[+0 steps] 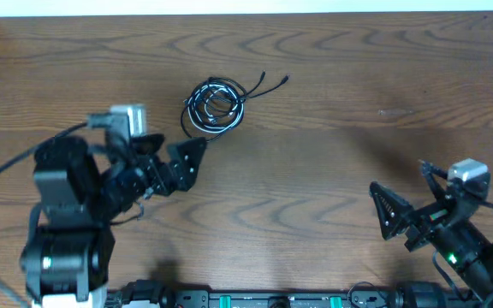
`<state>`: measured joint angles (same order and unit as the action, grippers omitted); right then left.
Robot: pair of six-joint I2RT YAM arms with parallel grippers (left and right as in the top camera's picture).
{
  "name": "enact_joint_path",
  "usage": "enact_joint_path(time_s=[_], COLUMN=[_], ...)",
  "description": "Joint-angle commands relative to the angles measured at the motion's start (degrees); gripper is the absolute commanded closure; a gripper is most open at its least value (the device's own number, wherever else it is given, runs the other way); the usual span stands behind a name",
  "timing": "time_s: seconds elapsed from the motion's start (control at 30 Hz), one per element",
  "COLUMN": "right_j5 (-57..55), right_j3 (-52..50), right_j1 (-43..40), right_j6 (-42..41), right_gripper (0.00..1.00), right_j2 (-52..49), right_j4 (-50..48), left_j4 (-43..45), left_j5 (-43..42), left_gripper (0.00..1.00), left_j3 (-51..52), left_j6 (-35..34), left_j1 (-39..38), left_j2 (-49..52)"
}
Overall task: Untangle cables
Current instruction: 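Reach the left gripper to the cable bundle and grasp a black cable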
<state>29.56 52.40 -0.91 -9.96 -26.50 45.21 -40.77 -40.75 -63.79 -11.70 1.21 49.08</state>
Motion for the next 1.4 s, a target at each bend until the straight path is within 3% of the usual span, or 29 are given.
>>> enact_joint_path(time_s=[0.0,0.13,0.33,0.4,0.73,0.9,1.0,1.17,1.23,1.37], right_j5=[7.5,5.8,-0.7,-0.1,14.0,14.1,14.1,14.1,14.1,14.0], right_j3=[1.2,1.2,4.0,4.8,4.9,4.9,4.9,4.9,4.9,4.9], right_j1=[-0.4,-0.4,-0.4,-0.4,-0.3,1.1,1.8,2.1,2.1,2.1], right_j6=[1.0,-0.3,-4.1,-4.2,-4.2,-4.2,-4.2,-4.2,-4.2,-4.2], right_gripper=[0.01,0.01,0.01,0.01,0.01,0.01,0.01,0.01,0.01,0.01], right_j2=[0.0,-0.2,-6.9,-10.7,-22.0,-24.4,-24.8,-24.9,-24.9,-24.9], right_j4=[0.0,0.1,7.4,9.9,11.9,12.3,12.2,12.2,12.2,12.2], left_j4=[0.5,-5.4,-33.8,-36.3,-33.1,-24.8,-19.0,-11.1,-8.0,-5.0], left_j5=[-9.8,-2.2,18.0,18.9,14.0,5.0,4.9,7.2,7.1,6.7], left_gripper=[0.02,0.02,0.02,0.02,0.02,0.02,0.02,0.01,0.09,0.34], left_j3=[-1.7,-6.8,-27.7,-30.5,-30.5,-30.5,-30.5,-30.5,-30.5,-30.5], left_j6=[5.1,4.6,7.0,6.9,3.2,0.0,-0.1,-10.3,-12.2,-13.9], left_j1=[-0.3,-0.3,-1.7,-2.0,-1.9,-1.9,-1.9,-1.9,-1.9,-2.0], left_j2=[2.1,7.5,27.3,32.6,51.8,60.5,63.8,69.0,70.7,72.0])
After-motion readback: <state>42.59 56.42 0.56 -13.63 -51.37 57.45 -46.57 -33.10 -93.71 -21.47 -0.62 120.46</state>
